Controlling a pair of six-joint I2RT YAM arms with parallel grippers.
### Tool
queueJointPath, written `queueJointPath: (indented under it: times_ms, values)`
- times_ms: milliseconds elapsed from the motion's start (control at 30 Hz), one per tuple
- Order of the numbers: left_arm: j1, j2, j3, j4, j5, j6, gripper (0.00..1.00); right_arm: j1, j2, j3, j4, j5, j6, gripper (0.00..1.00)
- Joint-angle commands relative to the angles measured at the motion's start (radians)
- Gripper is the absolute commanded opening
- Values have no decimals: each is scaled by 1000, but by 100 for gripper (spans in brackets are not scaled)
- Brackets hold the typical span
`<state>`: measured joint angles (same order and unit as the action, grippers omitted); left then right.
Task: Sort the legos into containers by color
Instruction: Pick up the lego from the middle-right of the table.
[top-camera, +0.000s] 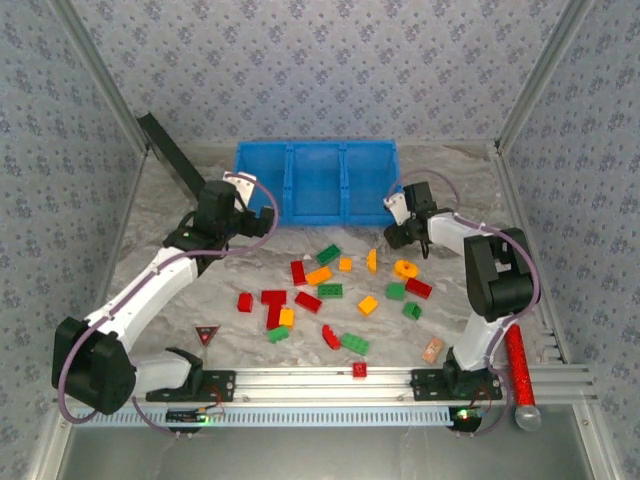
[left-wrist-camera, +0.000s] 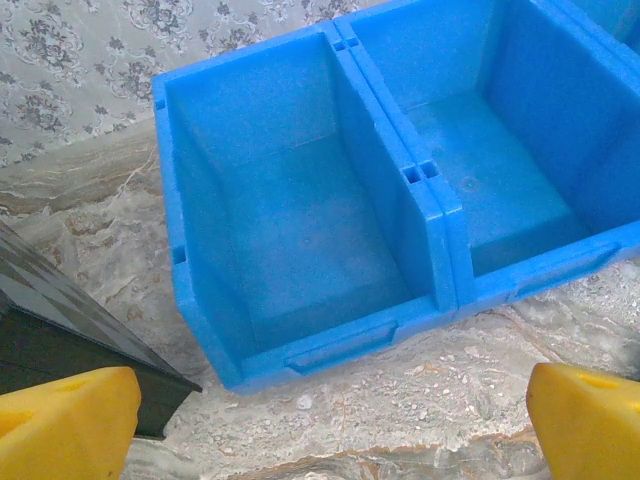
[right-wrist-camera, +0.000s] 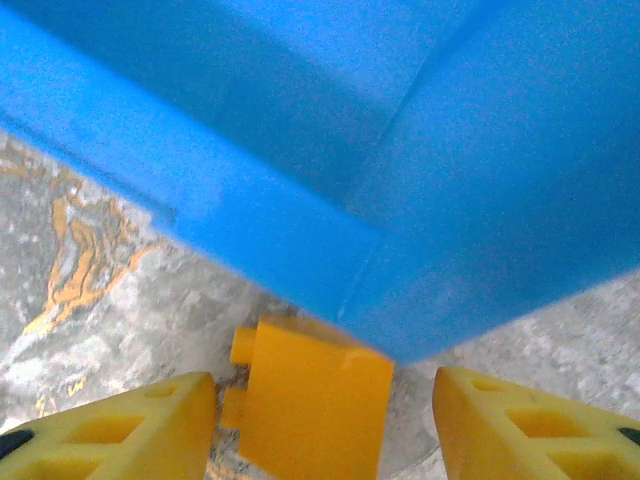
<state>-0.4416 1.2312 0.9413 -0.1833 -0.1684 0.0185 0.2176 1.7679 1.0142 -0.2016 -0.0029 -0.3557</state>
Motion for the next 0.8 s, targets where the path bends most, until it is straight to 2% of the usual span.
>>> queueJointPath:
  times_ms: [0, 367, 767]
  values:
    - [-8, -24, 1, 19, 9, 19, 99, -5, -10, -36, -43, 4, 13, 60]
    - [-8, -21, -1, 18, 7, 26, 99, -11, 32, -20, -27, 4, 4, 57]
    - [-9, -6, 16, 10, 14, 24, 99, -25, 22, -25, -33, -19, 31, 31]
